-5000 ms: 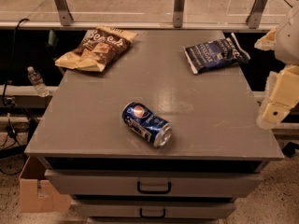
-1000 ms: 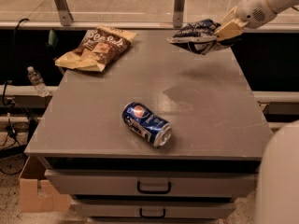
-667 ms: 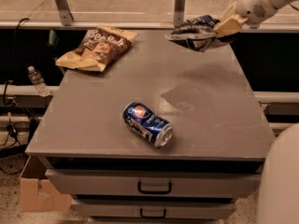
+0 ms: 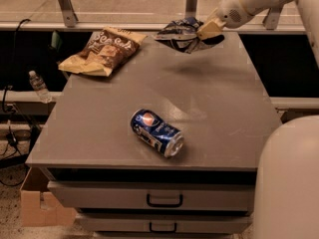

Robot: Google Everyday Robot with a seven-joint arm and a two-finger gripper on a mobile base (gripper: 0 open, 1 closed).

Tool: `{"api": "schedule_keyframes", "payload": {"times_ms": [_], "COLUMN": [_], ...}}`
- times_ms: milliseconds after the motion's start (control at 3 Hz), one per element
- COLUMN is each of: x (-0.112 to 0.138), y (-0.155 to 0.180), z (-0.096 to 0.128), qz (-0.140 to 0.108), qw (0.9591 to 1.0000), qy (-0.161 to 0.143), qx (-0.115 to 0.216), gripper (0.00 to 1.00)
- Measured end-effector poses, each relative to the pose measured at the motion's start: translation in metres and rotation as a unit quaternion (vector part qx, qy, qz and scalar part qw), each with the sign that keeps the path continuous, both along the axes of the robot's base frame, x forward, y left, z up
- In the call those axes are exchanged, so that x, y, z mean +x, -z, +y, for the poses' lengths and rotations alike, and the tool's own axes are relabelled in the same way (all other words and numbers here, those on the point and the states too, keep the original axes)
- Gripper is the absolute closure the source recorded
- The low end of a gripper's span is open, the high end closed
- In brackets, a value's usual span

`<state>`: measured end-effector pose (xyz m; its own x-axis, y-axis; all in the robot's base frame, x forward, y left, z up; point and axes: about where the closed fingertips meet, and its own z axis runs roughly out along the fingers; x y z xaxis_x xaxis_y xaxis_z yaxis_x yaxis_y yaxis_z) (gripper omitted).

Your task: Move blue chip bag near brown chip bag

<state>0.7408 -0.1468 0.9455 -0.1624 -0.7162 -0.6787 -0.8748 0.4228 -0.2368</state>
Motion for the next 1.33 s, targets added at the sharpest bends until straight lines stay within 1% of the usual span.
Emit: {"api": "schedule_keyframes", "payload": {"times_ms": [333,667,1000,1333], "x": [0.025,0.038,0.043,0.050], "y": [0.010,0.025,0.043,0.055], "z": [0.049,0.089,0.114,0.128], "qz": [-0.007,-0.005,0.004,0.009], "qw": [0.9999,0.9999,0.9999,0.9999], "qy": [0.000,-0.007,-0.009,-0.006], "qx": [0.010,0.014,0.013,0.012], "gripper": [1.00,0.84,0.61,0.37]}}
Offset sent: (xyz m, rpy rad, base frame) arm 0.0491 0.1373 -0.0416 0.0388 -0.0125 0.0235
